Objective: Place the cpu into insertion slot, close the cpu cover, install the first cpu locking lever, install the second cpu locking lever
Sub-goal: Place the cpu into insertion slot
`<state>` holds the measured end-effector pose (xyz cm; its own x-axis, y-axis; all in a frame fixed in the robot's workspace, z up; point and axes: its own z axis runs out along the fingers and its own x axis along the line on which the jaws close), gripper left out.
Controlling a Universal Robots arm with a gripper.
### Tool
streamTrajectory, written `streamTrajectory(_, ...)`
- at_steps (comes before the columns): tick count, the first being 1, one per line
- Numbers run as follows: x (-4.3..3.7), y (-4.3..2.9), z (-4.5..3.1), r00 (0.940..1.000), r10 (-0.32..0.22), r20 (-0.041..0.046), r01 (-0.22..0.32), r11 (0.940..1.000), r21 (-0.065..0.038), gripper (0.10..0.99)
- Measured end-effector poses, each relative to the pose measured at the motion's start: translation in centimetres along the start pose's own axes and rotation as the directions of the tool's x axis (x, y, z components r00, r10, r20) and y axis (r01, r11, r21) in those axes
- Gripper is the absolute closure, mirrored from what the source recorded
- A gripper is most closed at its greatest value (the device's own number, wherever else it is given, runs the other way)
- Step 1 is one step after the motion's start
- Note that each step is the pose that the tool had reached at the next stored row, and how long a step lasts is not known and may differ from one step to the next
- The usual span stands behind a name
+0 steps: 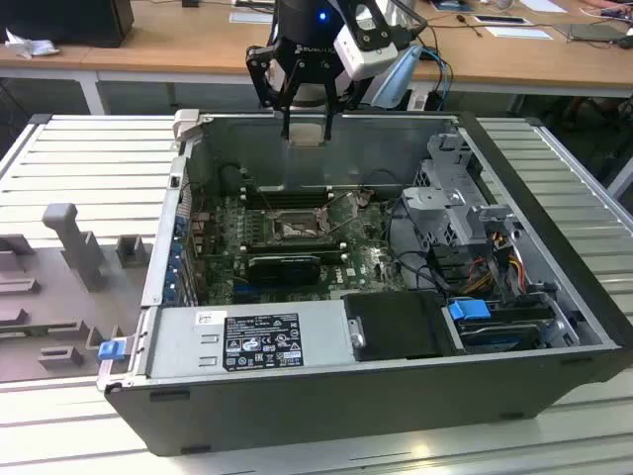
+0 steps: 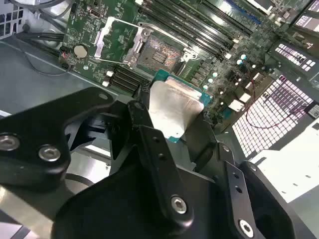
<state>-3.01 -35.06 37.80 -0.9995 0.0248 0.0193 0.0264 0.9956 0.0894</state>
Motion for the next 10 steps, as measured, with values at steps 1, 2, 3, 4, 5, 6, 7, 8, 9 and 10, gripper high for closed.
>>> streamTrajectory(1,0.0,0.0,0.0,1.0,0.001,0.0001,-0.001,1.0,0.0,0.561)
streamTrajectory(2,0.0,0.0,0.0,1.0,0.006,0.0005,-0.006,1.0,0.0,0.561)
streamTrajectory(3,0.0,0.0,0.0,0.9999,0.01,0.0008,-0.01,0.9999,0.0,0.561)
streamTrajectory(4,0.0,0.0,0.0,0.9999,0.014,0.0012,-0.014,0.9999,0.0,0.561)
streamTrajectory(5,0.0,0.0,0.0,0.9998,0.02,0.0017,-0.02,0.9998,0.0,0.561)
streamTrajectory(6,0.0,0.0,0.0,0.9997,0.023,0.002,-0.023,0.9997,0.0,0.561)
streamTrajectory(7,0.0,0.0,0.0,0.9996,0.029,0.0026,-0.029,0.9996,-0.001,0.561)
streamTrajectory(8,0.0,0.0,0.0,0.9994,0.035,0.0031,-0.035,0.9994,-0.001,0.561)
streamTrajectory(9,0.0,0.0,0.0,0.9993,0.036,0.0032,-0.036,0.9993,-0.001,0.561)
streamTrajectory(10,0.0,0.0,0.0,0.9993,0.038,0.0034,-0.038,0.9993,-0.001,0.561)
